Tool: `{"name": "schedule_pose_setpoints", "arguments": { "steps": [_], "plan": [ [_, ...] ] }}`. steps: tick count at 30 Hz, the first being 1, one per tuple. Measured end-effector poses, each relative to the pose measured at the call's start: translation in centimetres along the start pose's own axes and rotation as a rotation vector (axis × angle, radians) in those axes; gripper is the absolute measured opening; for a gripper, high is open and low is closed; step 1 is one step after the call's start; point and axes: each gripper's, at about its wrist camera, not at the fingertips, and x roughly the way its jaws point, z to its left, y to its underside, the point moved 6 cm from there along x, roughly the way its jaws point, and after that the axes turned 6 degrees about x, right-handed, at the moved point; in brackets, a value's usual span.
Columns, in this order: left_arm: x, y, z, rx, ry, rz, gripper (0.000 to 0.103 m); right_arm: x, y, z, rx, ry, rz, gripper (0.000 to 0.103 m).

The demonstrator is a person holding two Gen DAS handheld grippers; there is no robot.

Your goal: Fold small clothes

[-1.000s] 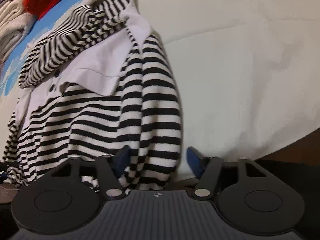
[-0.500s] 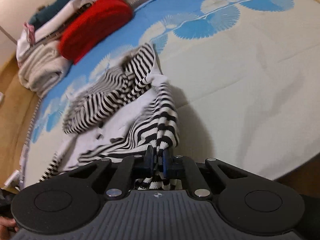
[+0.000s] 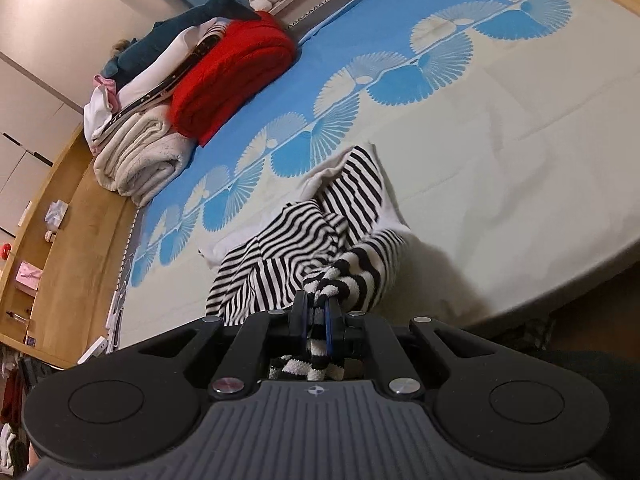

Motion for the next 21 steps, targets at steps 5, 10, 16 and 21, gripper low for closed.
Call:
{"name": "schedule_pose_setpoints", "arguments": {
  "steps": [5,10,16,21],
  "plan": [
    [7.0,-8.9,5.0,-0.148,-0.014,-0.02,0.009,7.9,-5.7,0.2,-0.004,0.061,0.017,0.009],
    [10.7,-15.3,11.2,-0.338,-0.081,-0.194,0.05,15.9,-13.8,0.7,0.05,0.139,-0.214,0.036],
    [13.0,-13.4,10.2,-0.187,-0.085,-0.125,0.051,20.6,-12.5,-1.1,-0.139,0.222,-0.167,0.045],
    [14.9,-14.1,8.2,0.092,-0.208,-0.109,0.067,23.0,-11.6,-1.9,-0.402,0.312,-0.153,0.063]
  ]
}}
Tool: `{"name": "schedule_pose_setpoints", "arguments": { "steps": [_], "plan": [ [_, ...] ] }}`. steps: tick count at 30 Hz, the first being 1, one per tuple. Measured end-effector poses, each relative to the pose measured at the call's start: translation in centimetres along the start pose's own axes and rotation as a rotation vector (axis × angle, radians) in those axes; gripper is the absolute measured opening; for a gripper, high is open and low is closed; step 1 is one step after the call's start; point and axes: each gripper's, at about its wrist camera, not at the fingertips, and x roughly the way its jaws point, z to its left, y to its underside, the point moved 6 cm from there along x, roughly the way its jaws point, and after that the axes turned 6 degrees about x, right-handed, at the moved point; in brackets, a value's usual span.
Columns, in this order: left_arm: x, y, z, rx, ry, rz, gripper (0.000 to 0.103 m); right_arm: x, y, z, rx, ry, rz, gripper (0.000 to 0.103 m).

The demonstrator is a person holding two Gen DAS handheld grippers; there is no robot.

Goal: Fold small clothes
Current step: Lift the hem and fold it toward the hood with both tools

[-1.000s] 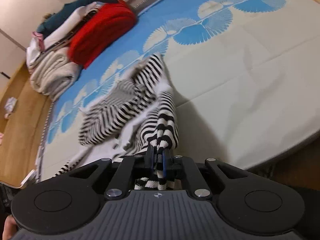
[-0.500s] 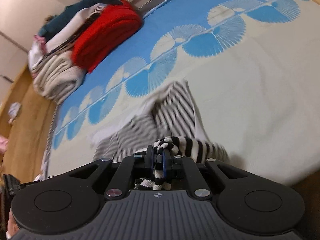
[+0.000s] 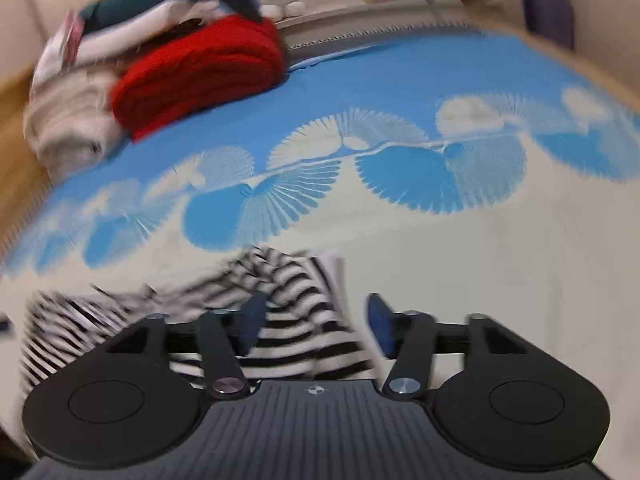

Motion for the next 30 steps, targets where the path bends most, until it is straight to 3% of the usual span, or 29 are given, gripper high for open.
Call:
{"name": "schedule_pose_setpoints", "arguments": {
  "steps": [3,11,12,13,14,15,16,17,19,20,22,24,25,26,27,30],
  "plan": [
    [1.7,0.0,0.1,0.024,-0.033,0.035,0.067,1.3,0.5,-0.1,-0.039,0.018,0.043,0.063],
    [4.5,-0.6,-1.9,0.111,-0.115,-0.004,0.065,3.3,-1.1,2.2,-0.154,-0.002,-0.017,0.063],
    [4.7,-0.9,-2.1,0.118,-0.122,-0.009,0.053,3.6,-1.2,2.8,-0.176,-0.006,-0.024,0.062],
    [5.0,-1.0,-2.3,0.118,-0.108,-0.006,0.024,4.2,-1.3,3.4,-0.201,-0.003,-0.024,0.058],
    [5.1,-1.2,-2.3,0.109,-0.081,0.002,0.009,4.7,-1.4,3.9,-0.226,-0.003,-0.016,0.038],
    [5.0,-1.7,-2.2,0.103,-0.087,-0.013,0.003,5.3,-1.5,4.3,-0.24,-0.015,-0.005,0.018],
    [4.2,-2.5,-1.9,0.101,-0.137,-0.074,0.002,5.6,-1.9,4.7,-0.238,-0.037,0.0,0.0],
    [2.9,-3.6,-1.3,0.085,-0.201,-0.163,0.002,5.5,-2.8,5.0,-0.211,-0.053,-0.033,0.001],
    [1.1,-5.2,-0.3,0.014,-0.25,-0.297,0.003,3.4,-5.8,4.7,-0.084,-0.086,-0.2,0.001],
    [1.4,-5.3,-0.3,0.004,-0.266,-0.294,0.002,2.4,-7.0,4.4,-0.018,-0.109,-0.268,0.001],
    [4.1,-4.7,-0.5,0.042,-0.298,-0.161,0.002,2.7,-7.8,4.5,0.011,-0.06,-0.304,0.001],
    [7.3,-3.2,0.0,0.059,-0.332,0.027,0.002,6.0,-6.8,4.6,-0.032,0.039,-0.168,0.001],
    [7.8,-3.0,0.6,0.013,-0.336,0.047,0.002,8.1,-5.8,4.4,-0.046,0.084,-0.068,0.001],
    [7.3,-3.5,1.2,-0.056,-0.314,0.004,0.002,9.2,-5.3,4.2,-0.039,0.107,-0.013,0.001],
    [6.7,-4.1,1.5,-0.095,-0.291,-0.044,0.002,9.5,-5.4,4.2,-0.004,0.106,-0.014,0.001],
    [5.9,-4.8,1.7,-0.093,-0.292,-0.088,0.002,8.2,-7.1,4.9,0.024,0.051,-0.125,0.001]
  ]
}}
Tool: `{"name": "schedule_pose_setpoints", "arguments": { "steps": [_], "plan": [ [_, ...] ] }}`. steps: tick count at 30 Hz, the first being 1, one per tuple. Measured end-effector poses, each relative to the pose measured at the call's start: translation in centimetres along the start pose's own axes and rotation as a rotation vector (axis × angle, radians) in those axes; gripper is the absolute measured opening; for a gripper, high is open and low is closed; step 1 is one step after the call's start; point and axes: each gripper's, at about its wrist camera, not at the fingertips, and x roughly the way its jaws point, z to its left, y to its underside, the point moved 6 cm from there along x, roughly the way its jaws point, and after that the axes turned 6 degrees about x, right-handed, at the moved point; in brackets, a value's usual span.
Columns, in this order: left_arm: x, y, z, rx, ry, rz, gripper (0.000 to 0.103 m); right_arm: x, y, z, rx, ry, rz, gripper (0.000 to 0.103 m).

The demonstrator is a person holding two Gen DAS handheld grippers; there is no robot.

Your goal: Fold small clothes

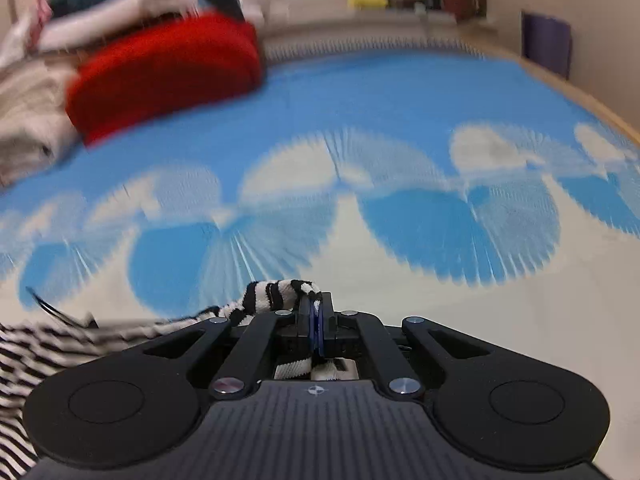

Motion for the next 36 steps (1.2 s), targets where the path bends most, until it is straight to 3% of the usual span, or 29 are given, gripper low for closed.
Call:
{"name": "schedule_pose_setpoints", "arguments": {
  "steps": [3,4,5,6,7,9,11,14,17,22,24,25,26,27,28,31,33,35,36],
  "plan": [
    [0.8,0.4,0.4,0.008,0.0,0.054,0.004,-0.1,-0.1,0.0,-0.017,0.008,-0.014,0.004],
    [1.0,0.9,0.7,0.004,0.002,0.087,0.01,0.2,0.4,-0.3,-0.026,0.033,0.009,0.015],
    [1.3,1.5,1.0,-0.007,0.018,0.141,0.018,0.7,0.9,-0.7,-0.03,0.066,0.043,0.032],
    [1.4,2.3,1.0,-0.02,0.055,0.189,0.036,1.5,1.6,-1.1,-0.027,0.096,0.1,0.035],
    [1.1,3.1,1.2,-0.036,0.107,0.229,0.043,1.4,2.2,-1.7,-0.018,0.097,0.144,0.035],
    [-0.2,3.8,2.1,-0.066,0.153,0.243,0.043,0.1,2.6,-2.4,0.012,0.079,0.162,0.036],
    [-1.6,4.5,3.4,-0.11,0.187,0.243,0.043,-1.9,2.8,-3.5,0.064,0.042,0.165,0.045],
    [-2.8,7.1,4.7,-0.184,0.263,0.341,0.043,-4.2,4.6,-5.2,0.117,-0.02,0.251,0.055],
    [-3.2,10.7,5.2,-0.148,0.258,0.485,0.043,-6.1,7.9,-6.3,0.104,-0.048,0.376,0.058],
    [-4.1,12.8,4.6,-0.135,0.301,0.537,0.043,-8.1,12.0,-7.3,0.07,-0.055,0.485,0.065],
    [-4.4,13.3,3.6,-0.099,0.311,0.545,0.041,-8.4,12.5,-7.4,0.089,-0.061,0.501,0.063],
    [-4.5,13.4,3.1,-0.069,0.315,0.546,0.033,-8.6,12.4,-7.4,0.091,-0.061,0.498,0.049],
    [-4.8,13.6,2.5,-0.031,0.327,0.545,0.02,-8.7,12.2,-7.3,0.089,-0.069,0.487,0.026],
    [-5.1,13.5,2.3,0.004,0.325,0.535,0.004,-9.1,11.7,-7.1,0.097,-0.087,0.472,0.015],
    [-5.4,13.0,2.6,0.014,0.31,0.505,0.004,-9.6,10.9,-7.3,0.118,-0.094,0.448,0.011],
    [-7.1,10.3,5.9,-0.11,0.268,0.351,0.001,-11.8,8.3,-7.9,0.218,-0.157,0.353,0.008],
    [-8.2,9.7,6.8,-0.037,0.197,0.296,0.001,-13.2,7.7,-8.4,0.24,-0.157,0.312,0.008],
    [-8.0,10.6,6.6,0.056,0.14,0.339,0.001,-13.2,9.2,-9.1,0.246,-0.101,0.352,0.008],
    [-7.5,11.8,6.2,0.092,0.148,0.411,0.001,-12.4,10.6,-9.3,0.252,-0.06,0.404,0.008]
  ]
}}
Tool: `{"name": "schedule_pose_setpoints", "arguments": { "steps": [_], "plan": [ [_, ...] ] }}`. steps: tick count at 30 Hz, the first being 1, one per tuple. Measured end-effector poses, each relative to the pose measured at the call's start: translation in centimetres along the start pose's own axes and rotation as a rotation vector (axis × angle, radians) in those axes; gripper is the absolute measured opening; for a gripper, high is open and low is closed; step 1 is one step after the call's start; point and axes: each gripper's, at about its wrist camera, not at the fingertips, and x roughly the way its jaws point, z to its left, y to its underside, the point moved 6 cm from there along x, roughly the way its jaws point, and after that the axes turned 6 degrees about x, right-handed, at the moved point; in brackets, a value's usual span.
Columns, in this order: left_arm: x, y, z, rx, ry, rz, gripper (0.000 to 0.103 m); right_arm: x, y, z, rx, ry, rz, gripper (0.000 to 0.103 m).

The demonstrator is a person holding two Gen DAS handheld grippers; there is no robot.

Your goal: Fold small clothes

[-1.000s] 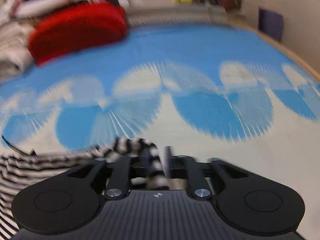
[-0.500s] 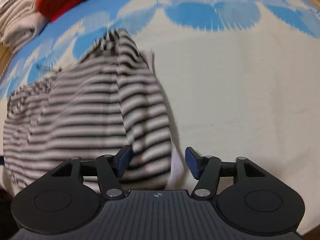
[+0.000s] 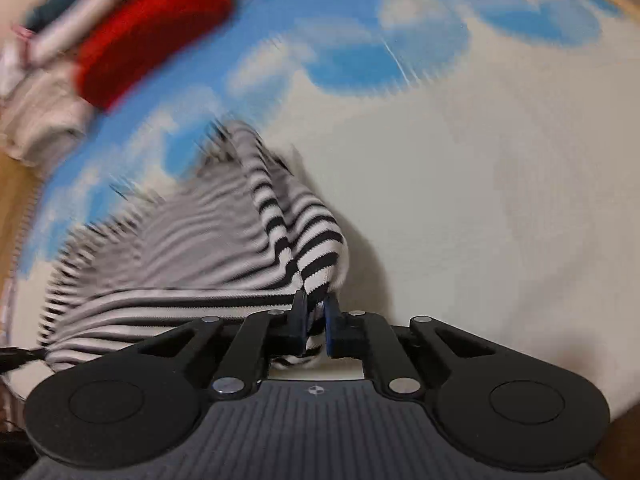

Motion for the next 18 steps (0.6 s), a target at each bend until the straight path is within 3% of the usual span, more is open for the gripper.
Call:
{"name": "schedule_pose_setpoints", "arguments": {
  "steps": [2,4,5,7,9,11,14,16,18],
  "plan": [
    [1.4,1.3,-0.6,0.046,-0.03,0.108,0.002,2.2,1.3,-0.5,-0.015,0.085,0.075,0.009],
    [0.9,1.1,-0.4,0.062,-0.104,0.078,0.005,2.7,1.4,-0.5,-0.027,0.116,0.049,0.013],
    [0.1,0.5,-0.4,0.039,-0.094,0.035,0.011,2.5,1.1,-0.5,-0.019,0.141,0.018,0.024],
    [-1.6,-0.5,-0.5,-0.011,-0.042,-0.062,0.029,1.3,0.2,-0.3,-0.005,0.141,-0.066,0.033],
    [-3.1,-1.5,-1.7,-0.029,0.035,-0.138,0.03,-0.5,-1.0,0.8,-0.032,0.089,-0.183,0.04],
    [-3.4,-2.1,-3.3,-0.03,0.123,-0.153,0.03,-1.1,-1.1,1.9,-0.087,0.018,-0.209,0.04],
    [-2.2,-2.3,-6.0,0.015,0.189,-0.112,0.03,0.3,-0.1,3.7,-0.176,-0.068,-0.124,0.04],
    [-1.2,-2.4,-7.4,0.048,0.173,-0.078,0.03,1.9,0.5,4.3,-0.231,-0.035,-0.068,0.044],
    [0.0,-2.5,-8.2,0.063,0.146,-0.044,0.036,4.3,1.3,3.9,-0.277,0.069,0.016,0.047]
  ]
}}
